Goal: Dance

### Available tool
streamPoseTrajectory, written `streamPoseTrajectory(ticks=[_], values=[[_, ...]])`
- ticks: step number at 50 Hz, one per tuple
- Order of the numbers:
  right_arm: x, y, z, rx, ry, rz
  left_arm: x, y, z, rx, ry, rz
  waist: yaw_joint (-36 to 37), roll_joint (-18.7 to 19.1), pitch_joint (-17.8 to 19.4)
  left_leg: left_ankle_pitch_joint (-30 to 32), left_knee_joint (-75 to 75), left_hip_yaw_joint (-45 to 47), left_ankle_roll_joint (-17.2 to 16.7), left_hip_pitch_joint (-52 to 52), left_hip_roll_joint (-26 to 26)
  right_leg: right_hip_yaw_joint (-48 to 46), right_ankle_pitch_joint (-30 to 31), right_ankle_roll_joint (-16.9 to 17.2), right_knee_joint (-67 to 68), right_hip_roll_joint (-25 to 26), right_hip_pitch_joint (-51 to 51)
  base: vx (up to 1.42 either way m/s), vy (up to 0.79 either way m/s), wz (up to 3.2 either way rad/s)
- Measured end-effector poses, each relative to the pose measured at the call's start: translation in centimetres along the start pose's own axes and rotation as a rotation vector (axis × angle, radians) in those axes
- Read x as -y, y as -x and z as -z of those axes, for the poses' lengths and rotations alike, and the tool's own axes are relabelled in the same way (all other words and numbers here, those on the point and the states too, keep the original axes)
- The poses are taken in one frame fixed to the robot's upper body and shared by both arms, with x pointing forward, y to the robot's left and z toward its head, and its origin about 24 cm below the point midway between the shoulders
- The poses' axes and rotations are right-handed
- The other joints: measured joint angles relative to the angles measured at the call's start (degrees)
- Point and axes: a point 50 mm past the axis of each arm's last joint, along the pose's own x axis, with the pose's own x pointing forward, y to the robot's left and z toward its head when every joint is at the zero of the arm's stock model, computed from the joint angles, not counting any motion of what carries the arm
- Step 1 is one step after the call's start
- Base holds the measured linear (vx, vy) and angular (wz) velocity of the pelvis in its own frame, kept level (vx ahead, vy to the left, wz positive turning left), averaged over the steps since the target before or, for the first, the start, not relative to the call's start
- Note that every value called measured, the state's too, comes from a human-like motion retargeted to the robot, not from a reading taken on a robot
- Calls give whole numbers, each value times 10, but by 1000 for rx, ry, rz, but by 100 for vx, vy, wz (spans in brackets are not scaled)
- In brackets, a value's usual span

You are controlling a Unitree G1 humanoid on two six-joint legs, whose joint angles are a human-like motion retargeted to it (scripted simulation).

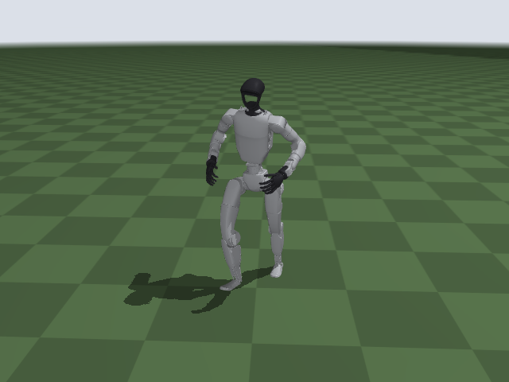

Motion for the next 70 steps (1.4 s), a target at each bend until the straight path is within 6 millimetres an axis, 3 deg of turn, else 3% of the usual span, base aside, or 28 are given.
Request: streamPoseTrajectory(ticks=[10,22,26,30,40,45,50,53,58,65,70], values=[[-12,-1,3,-31,-61,-113,20,-6,5,-8,109,131,-16,27,-30,-5,28,-2,-16,21,27,15,14,-11,-65,48,58,8,-4,-17],[-3,-8,14,-98,-71,-174,38,-19,-2,26,202,289,-40,49,-47,-35,31,-12,-5,33,39,40,72,-12,-119,85,85,-6,4,-18],[-3,-8,15,-105,-94,-188,39,-20,-5,40,223,312,-45,44,-42,-31,3,-9,3,37,31,49,101,-2,-104,81,65,-20,8,-17],[-3,-9,14,-99,-116,-195,40,-19,-8,60,244,322,-53,31,-37,-24,-2,0,4,22,21,79,146,33,-79,76,31,-23,7,-6],[1,-17,3,-40,-131,-203,33,-14,-9,83,266,297,-53,-2,-50,8,-5,18,-1,-19,-7,57,45,15,142,-6,-34,-20,1,-10],[3,-22,-1,-18,-109,-202,24,-12,-5,59,228,267,-46,-20,-66,22,-8,14,3,-28,-28,60,-3,0,240,-62,-8,-14,-4,1],[2,-26,-4,-3,-84,-181,14,-11,2,28,190,219,-29,-32,-89,33,-10,17,6,-38,-40,68,-22,4,236,-97,49,-10,-6,-2],[1,-30,-6,9,-69,-163,10,-9,13,-15,180,185,-16,-24,-102,34,-7,21,5,-45,-27,64,-12,13,170,-85,98,-5,-8,-8],[-6,-33,-2,-8,-63,-152,15,3,49,-160,218,126,2,-16,-118,44,-7,33,-2,-49,-13,76,4,29,58,-60,159,-3,-12,-14],[-22,-33,28,-144,-91,-146,26,24,112,-450,272,2,11,-3,-138,52,-7,47,-10,-58,8,79,38,41,-61,-25,204,-1,-13,-15],[-37,-31,54,-270,-113,-150,48,47,160,-721,319,-62,10,16,-147,55,-5,53,-15,-70,31,78,85,44,-153,7,233,0,-11,-11]])
